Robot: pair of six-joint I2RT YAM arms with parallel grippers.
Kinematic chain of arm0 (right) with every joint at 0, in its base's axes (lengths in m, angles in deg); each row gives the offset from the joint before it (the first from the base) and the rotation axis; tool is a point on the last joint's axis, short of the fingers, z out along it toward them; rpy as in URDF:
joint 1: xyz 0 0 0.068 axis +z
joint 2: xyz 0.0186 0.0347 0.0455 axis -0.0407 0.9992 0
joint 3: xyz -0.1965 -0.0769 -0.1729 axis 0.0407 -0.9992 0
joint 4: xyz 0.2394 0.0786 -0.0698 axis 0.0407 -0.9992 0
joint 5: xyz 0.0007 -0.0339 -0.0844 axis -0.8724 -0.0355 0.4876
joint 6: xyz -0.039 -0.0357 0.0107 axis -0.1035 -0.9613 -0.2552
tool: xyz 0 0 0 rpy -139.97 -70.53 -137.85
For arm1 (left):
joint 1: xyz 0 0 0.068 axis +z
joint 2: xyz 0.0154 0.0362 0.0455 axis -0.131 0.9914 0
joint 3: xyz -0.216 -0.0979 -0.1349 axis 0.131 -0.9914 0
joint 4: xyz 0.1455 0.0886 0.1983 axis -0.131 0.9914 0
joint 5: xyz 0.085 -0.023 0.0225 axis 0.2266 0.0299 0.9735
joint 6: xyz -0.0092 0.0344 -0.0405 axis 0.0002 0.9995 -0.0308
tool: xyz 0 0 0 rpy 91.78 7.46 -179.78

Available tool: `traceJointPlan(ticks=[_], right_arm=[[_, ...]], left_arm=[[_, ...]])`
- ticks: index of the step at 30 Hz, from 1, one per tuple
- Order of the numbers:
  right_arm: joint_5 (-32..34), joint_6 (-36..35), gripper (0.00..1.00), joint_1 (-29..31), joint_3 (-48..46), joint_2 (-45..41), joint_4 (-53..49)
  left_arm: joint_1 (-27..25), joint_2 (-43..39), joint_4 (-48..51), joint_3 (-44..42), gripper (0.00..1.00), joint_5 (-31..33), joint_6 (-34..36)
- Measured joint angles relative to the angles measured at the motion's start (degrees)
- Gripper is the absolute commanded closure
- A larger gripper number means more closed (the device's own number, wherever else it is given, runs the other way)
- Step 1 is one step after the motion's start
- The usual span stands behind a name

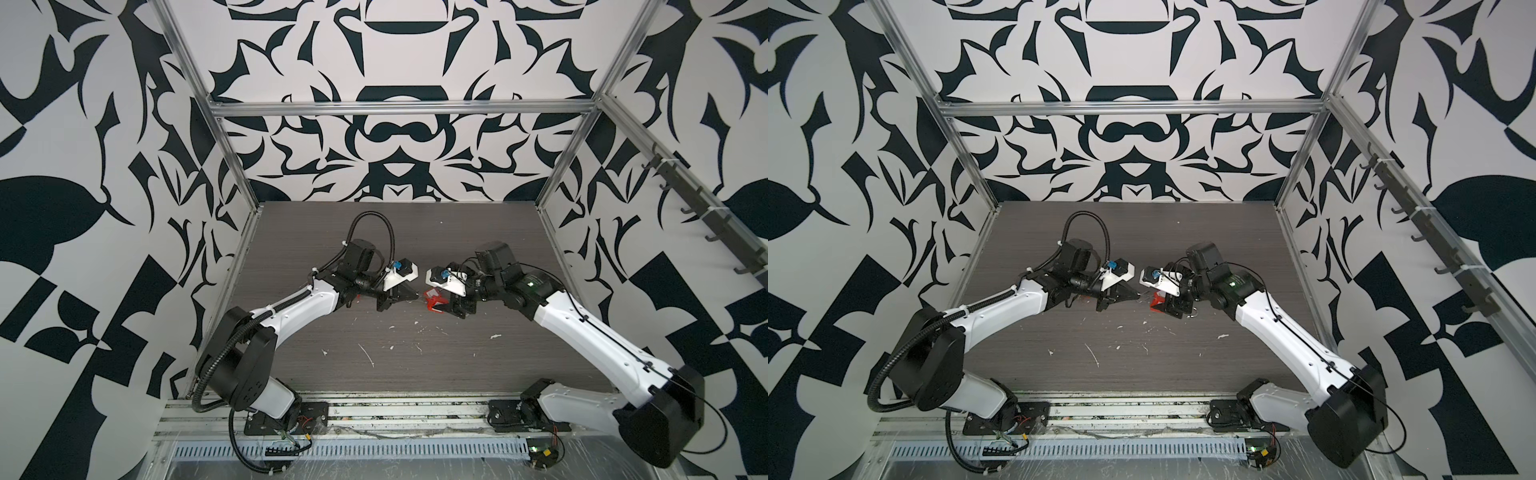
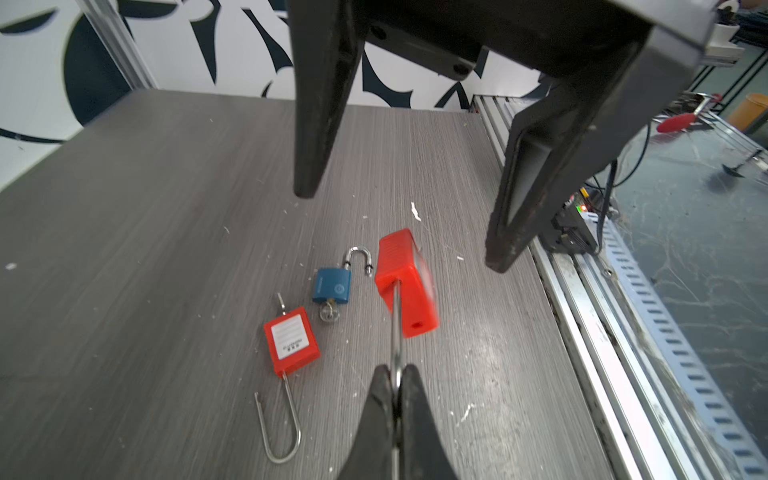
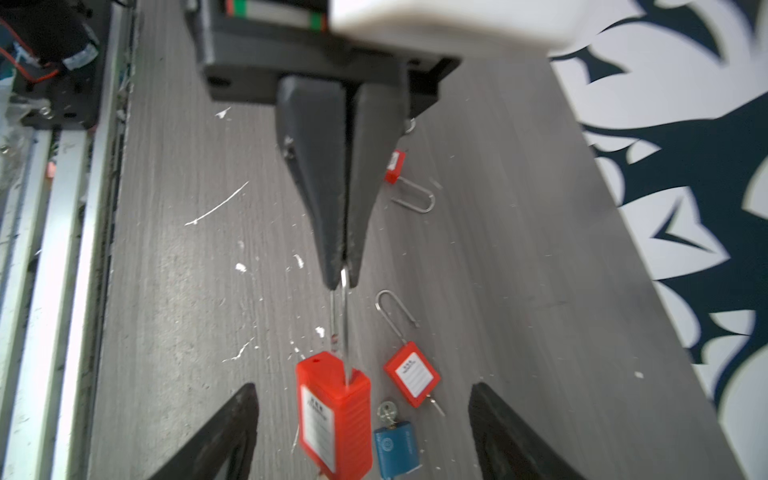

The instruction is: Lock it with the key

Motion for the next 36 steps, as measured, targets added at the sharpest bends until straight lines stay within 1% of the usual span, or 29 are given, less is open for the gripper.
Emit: traceJointPlan(ticks=[4, 7, 11, 15, 20, 22, 25, 36], right_arm=[[1.73, 0.50, 0.20, 0.00, 0.33, -0.46, -0.74], [2.99, 1.29, 0.22, 0.00, 0.31, -0.72, -1.99], [3.74, 2.64, 0.25, -0.24, 0.35, -1.49, -3.65], [3.82, 3.93, 0.29, -0.57, 1.79, -0.66, -7.50], [4.09, 4.90, 0.30, -1.01, 2.97, -0.07, -10.62], [4.24, 4.94, 0.34, -1.38, 2.97, -0.20, -11.67], [4.61, 4.70, 0.37, -2.03, 2.97, -0.28, -12.72], [4.04, 4.68, 0.41, -2.47, 2.27, -0.52, -12.00]], left_arm=[[-0.11, -1.09, -2.95, -1.20, 1.00, 1.38, -3.26], [-0.11, -1.31, -3.39, -1.44, 1.00, 2.14, -4.52], [-0.11, -1.95, -3.37, -1.49, 1.00, 2.67, -3.85], [-0.11, -2.78, -3.39, -1.51, 1.00, 2.58, -2.47], [-0.11, -2.80, -3.41, -1.49, 1.00, 1.62, -1.09], [-0.11, -2.80, -3.39, -1.49, 1.00, 1.07, -0.81], [-0.11, -2.80, -3.41, -1.46, 1.00, 0.07, -0.57], [-0.20, -3.69, -4.28, -1.46, 1.00, -4.48, -1.09]])
